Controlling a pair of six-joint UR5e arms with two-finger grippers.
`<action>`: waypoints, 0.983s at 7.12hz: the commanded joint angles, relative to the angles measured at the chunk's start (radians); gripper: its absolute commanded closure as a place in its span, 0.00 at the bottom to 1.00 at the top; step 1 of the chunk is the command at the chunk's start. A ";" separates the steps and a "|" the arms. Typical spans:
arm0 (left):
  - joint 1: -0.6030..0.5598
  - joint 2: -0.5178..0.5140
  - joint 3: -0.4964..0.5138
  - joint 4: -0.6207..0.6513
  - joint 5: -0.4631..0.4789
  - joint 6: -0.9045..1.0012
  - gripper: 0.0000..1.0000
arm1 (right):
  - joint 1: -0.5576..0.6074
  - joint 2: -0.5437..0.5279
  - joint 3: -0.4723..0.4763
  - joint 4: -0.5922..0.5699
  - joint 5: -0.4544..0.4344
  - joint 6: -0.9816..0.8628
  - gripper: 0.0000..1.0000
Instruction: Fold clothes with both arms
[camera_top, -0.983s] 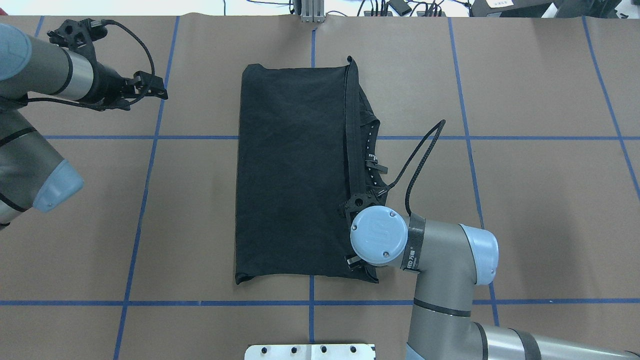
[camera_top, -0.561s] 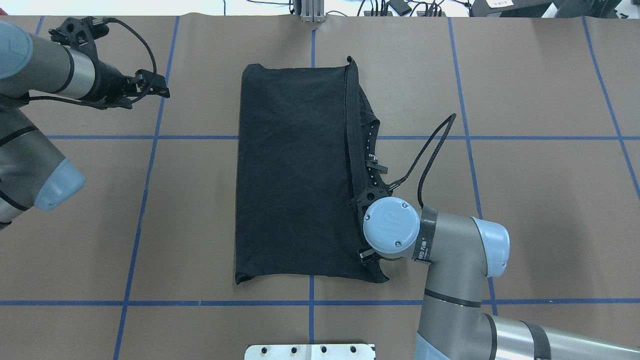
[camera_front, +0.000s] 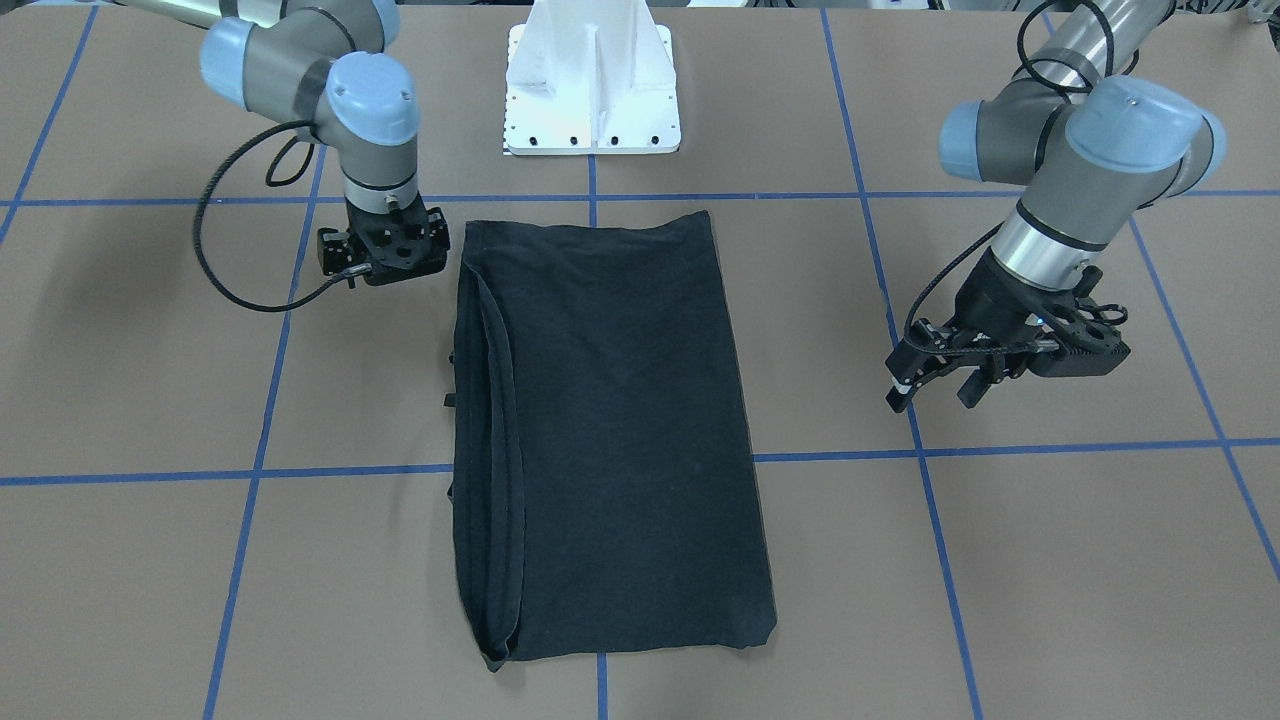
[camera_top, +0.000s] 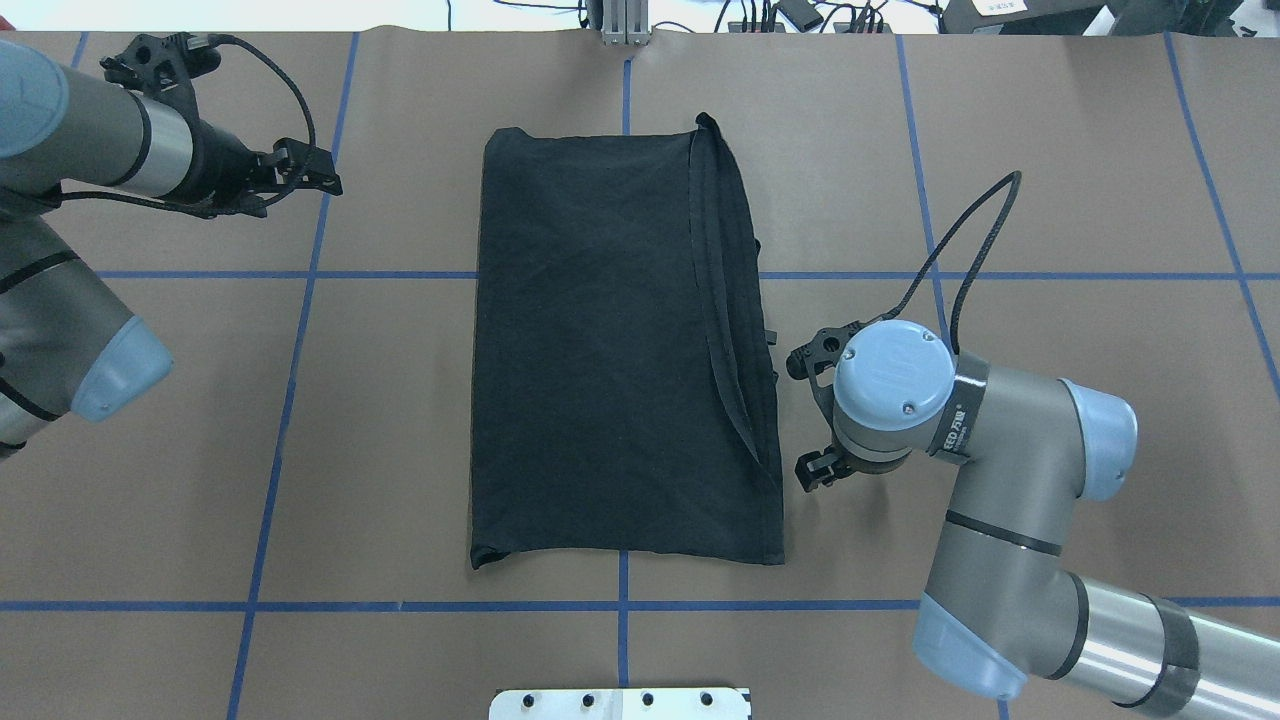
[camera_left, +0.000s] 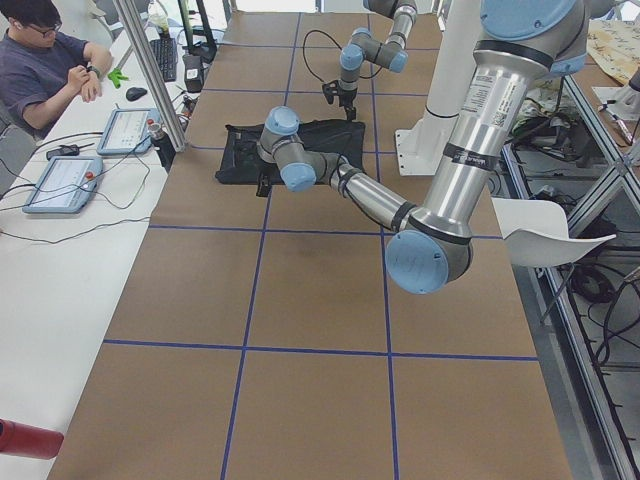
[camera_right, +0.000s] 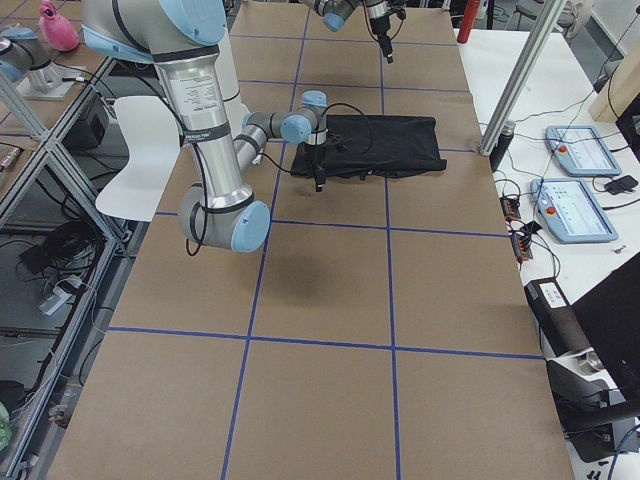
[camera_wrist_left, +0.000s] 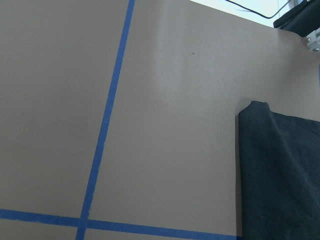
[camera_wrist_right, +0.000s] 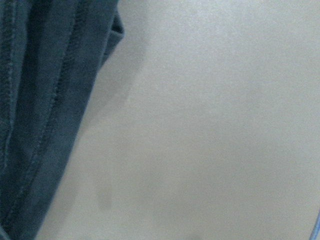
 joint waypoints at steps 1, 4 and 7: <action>0.003 -0.001 0.006 -0.001 0.000 -0.001 0.00 | 0.054 0.046 0.021 0.000 0.077 -0.013 0.00; 0.003 -0.002 0.008 0.001 0.000 0.001 0.00 | 0.045 0.207 -0.104 0.000 0.053 -0.004 0.00; 0.003 -0.001 0.011 -0.001 0.000 0.002 0.00 | 0.035 0.320 -0.237 0.006 0.025 -0.013 0.00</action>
